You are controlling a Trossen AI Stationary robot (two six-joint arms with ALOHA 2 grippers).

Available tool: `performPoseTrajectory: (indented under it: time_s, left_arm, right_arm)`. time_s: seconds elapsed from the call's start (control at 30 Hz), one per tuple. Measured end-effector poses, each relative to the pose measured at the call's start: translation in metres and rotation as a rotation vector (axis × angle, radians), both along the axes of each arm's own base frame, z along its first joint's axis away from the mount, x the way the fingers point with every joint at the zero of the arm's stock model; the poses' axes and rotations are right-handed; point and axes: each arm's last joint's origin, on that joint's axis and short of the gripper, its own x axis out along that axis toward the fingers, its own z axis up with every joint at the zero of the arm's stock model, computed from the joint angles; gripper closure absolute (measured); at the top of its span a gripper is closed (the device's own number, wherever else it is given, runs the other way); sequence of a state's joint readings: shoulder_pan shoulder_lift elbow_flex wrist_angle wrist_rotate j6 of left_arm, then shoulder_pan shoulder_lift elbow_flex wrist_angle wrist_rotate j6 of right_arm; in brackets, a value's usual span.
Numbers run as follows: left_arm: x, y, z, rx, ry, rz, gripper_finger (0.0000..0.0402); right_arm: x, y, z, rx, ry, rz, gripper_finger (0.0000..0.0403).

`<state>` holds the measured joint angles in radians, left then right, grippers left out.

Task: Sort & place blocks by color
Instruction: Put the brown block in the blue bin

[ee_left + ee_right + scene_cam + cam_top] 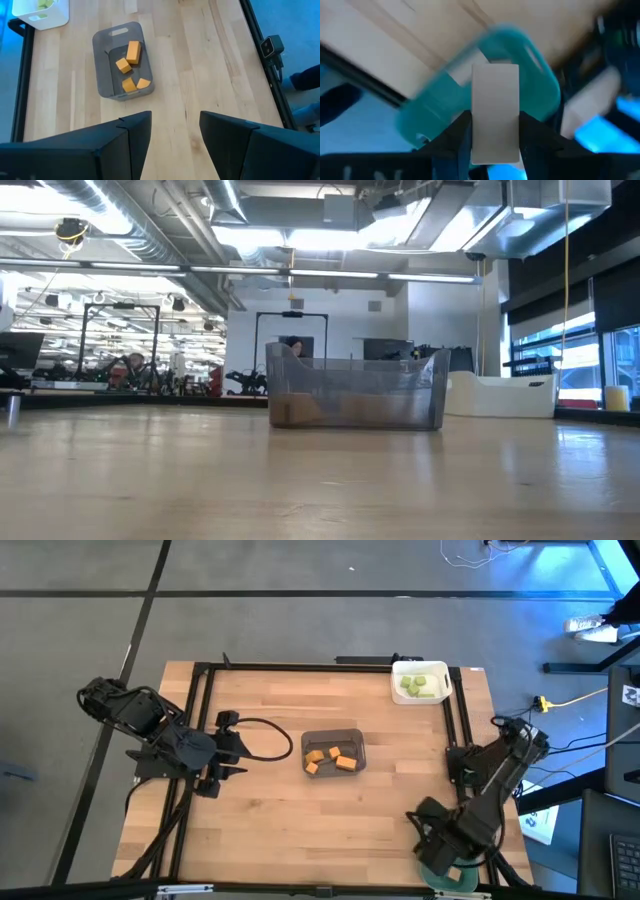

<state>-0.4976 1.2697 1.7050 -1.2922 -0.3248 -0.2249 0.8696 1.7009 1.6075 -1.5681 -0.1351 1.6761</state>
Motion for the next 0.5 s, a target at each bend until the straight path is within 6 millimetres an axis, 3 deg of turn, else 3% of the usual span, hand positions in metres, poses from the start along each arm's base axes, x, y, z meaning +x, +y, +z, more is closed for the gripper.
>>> performPoseTrajectory:
  time_s: [0.2,0.5]
  left_arm:
    - [0.000,0.000,0.000,0.005,-0.001,0.004,0.0241]
    - [0.000,0.001,0.000,0.016,-0.007,0.015,0.0241]
  right_arm:
    - [-0.022,0.014,-0.040,0.034,0.157,-0.071,0.0279]
    - [-0.024,0.025,-0.096,0.173,0.090,-0.050,0.0279]
